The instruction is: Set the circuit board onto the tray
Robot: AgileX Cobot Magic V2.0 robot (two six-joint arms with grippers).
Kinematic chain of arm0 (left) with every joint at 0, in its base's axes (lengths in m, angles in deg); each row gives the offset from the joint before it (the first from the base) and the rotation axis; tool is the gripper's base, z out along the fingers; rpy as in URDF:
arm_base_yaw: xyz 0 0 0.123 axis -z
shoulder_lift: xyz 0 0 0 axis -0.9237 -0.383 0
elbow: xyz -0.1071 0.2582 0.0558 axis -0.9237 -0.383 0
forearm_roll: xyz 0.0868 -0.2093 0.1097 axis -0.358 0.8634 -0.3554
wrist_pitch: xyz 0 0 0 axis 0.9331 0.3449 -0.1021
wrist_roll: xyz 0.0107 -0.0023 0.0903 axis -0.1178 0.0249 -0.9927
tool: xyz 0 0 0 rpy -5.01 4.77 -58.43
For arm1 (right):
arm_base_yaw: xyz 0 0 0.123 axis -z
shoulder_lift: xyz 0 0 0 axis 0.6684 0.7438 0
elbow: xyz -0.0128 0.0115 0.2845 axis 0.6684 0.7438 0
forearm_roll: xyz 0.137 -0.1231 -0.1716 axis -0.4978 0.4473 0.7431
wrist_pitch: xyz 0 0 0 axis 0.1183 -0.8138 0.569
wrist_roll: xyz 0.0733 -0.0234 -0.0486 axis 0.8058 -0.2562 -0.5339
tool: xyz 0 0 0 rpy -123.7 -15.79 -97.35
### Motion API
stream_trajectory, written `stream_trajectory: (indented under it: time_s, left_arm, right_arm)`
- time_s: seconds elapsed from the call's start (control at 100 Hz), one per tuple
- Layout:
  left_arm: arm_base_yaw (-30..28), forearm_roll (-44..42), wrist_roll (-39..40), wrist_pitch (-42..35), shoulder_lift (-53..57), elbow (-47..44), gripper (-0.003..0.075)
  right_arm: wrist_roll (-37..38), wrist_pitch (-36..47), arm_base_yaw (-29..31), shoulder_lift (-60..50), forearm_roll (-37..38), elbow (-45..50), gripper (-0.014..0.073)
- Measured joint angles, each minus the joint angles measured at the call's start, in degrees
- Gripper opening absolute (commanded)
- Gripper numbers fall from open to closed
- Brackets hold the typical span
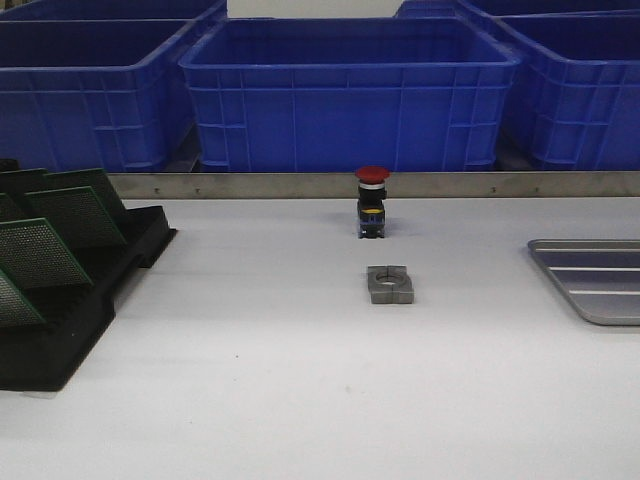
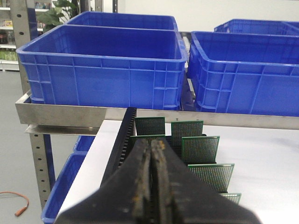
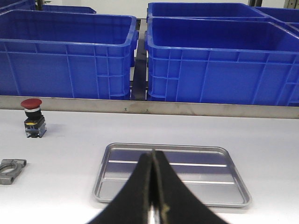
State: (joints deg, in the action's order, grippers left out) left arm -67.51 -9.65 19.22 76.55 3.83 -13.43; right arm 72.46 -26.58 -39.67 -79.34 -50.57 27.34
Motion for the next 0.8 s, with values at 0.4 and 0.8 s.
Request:
stream_trajectory:
  time_s: [0.4,0.8]
  left_arm:
    - [0.0,-0.37,0.0,24.57,-9.82,15.43,-0.002]
    - [0.0,0.21,-5.01,28.35,-26.8,21.31,0.0274]
  right_arm:
    - [0.0,0.0,0.0,0.0,0.0,0.0,-0.0069]
    - [0.0,0.0,0.0,0.0,0.0,0.0,-0.0069]
